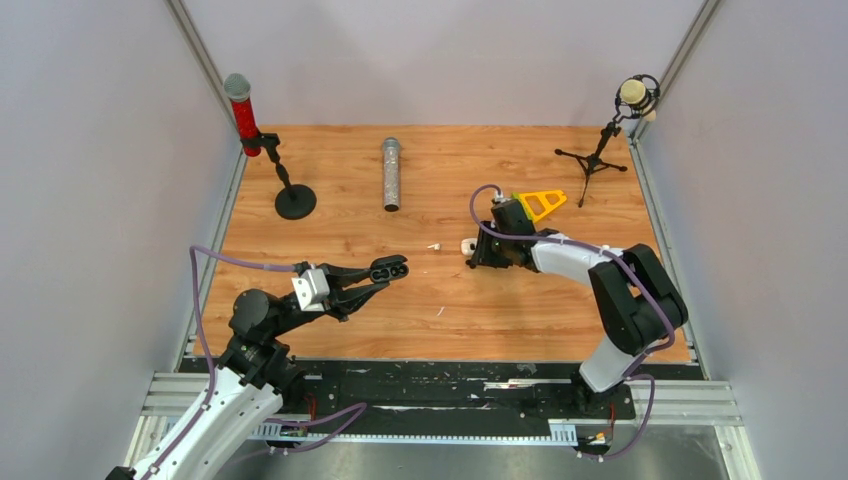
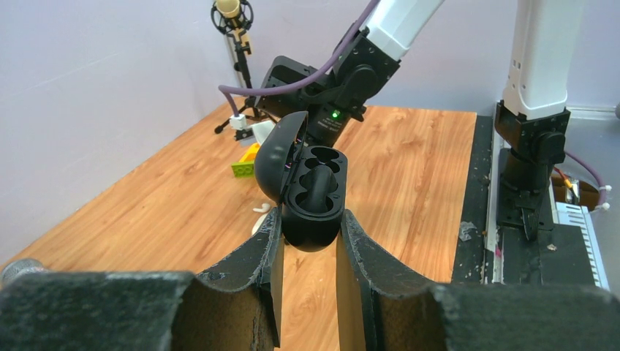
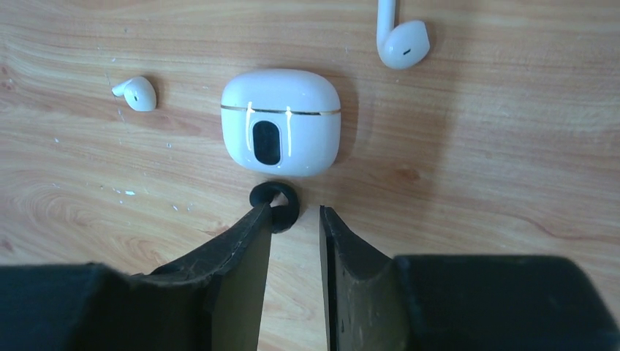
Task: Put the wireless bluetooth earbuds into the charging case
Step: Pick up the earbud from the center of the board.
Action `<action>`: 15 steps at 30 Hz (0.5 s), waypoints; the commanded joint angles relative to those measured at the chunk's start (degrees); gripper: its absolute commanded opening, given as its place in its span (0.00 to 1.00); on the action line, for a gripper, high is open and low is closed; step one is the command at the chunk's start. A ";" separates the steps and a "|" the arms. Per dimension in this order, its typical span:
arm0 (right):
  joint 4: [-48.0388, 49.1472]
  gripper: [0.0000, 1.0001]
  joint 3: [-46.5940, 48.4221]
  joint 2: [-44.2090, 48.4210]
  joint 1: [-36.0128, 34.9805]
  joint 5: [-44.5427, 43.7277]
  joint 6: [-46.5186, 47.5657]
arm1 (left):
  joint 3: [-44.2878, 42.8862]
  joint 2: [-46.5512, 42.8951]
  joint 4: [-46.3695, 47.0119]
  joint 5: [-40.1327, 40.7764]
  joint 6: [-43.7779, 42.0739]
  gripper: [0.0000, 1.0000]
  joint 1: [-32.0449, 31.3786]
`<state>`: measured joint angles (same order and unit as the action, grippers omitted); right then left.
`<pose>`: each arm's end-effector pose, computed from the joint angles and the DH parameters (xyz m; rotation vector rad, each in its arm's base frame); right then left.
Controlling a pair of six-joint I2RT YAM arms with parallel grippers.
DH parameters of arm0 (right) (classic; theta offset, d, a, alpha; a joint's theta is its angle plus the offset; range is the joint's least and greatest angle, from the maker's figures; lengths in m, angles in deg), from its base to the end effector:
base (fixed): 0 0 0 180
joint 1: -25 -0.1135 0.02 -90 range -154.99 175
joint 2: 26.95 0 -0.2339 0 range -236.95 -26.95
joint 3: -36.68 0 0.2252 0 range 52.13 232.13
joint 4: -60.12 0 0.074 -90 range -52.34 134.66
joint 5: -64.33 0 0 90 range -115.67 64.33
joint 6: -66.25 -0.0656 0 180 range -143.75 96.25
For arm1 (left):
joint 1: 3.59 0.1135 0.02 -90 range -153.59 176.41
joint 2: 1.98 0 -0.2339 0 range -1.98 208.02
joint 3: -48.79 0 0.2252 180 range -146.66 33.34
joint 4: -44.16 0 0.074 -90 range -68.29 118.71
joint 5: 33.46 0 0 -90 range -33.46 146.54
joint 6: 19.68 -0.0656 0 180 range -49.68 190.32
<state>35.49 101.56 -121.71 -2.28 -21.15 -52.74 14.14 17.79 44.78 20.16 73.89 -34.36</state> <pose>0.2781 0.1492 0.1209 0.0059 2.5902 0.4810 0.1002 -0.1049 0.2843 0.8502 1.1295 -0.9112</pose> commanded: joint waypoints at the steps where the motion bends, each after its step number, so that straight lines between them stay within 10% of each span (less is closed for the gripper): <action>1: 2.06 0.31 1.94 -2.62 0.17 -0.13 0.69 | -0.99 -0.26 1.69 0.04 -0.59 0.00 0.22; 15: 2.52 0.33 -0.67 -2.88 -1.93 1.16 1.25 | -0.99 -0.25 1.68 0.02 -0.76 0.00 0.18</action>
<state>37.75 102.39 -123.89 -2.83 -20.61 -52.50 14.14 17.79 44.78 20.16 73.87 -34.36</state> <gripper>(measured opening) 0.322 0.325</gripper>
